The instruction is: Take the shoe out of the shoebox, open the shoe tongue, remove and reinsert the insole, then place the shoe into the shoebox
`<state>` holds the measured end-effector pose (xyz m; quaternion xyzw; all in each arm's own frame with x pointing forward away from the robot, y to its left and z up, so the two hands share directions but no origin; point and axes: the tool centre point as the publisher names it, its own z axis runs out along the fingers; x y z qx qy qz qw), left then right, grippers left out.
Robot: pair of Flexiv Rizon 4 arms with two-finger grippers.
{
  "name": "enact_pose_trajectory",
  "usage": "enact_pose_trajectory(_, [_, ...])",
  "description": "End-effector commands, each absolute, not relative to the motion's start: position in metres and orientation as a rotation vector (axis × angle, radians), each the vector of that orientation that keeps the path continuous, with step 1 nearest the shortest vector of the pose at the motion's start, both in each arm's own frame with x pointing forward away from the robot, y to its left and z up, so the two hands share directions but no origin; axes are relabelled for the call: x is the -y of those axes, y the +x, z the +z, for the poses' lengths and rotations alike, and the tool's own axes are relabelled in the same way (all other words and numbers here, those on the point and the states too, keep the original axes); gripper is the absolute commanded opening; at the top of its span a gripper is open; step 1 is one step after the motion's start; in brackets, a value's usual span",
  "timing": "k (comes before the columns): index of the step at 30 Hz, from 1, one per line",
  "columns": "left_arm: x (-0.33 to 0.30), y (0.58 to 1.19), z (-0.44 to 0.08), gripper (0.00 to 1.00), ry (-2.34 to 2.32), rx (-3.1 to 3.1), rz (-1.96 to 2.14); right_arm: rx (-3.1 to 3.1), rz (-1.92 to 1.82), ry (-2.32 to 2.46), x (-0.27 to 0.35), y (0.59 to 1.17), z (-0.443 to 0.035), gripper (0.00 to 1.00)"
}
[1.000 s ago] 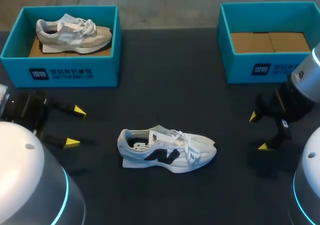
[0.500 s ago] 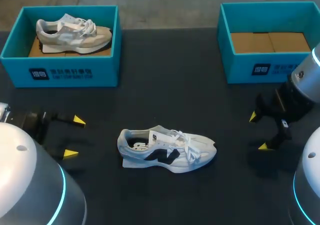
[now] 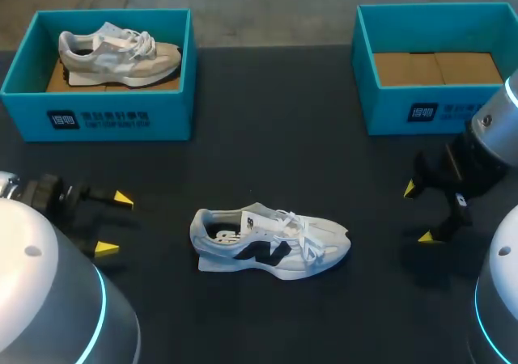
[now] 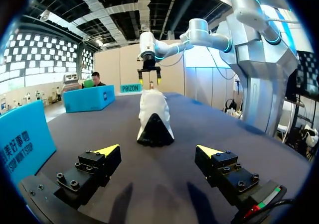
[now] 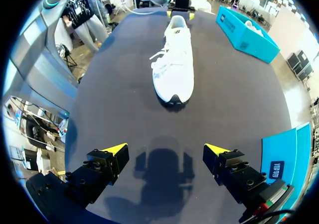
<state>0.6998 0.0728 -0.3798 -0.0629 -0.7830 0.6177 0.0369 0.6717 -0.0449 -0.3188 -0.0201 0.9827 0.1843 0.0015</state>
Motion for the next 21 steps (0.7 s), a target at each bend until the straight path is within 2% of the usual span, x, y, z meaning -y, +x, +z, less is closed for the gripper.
enact_pose_trajectory(1, [-0.074, 0.702, -0.383, 1.0, -0.192, 2.383, 1.913, -3.084, 0.574, -0.061, 0.044, 0.671, -0.319, 1.0])
enact_pose_trajectory(21, [-0.015, 0.697, -0.395, 1.0, -0.053, 2.334, 1.968, -3.084, 0.574, -0.061, 0.044, 0.671, -0.319, 1.0])
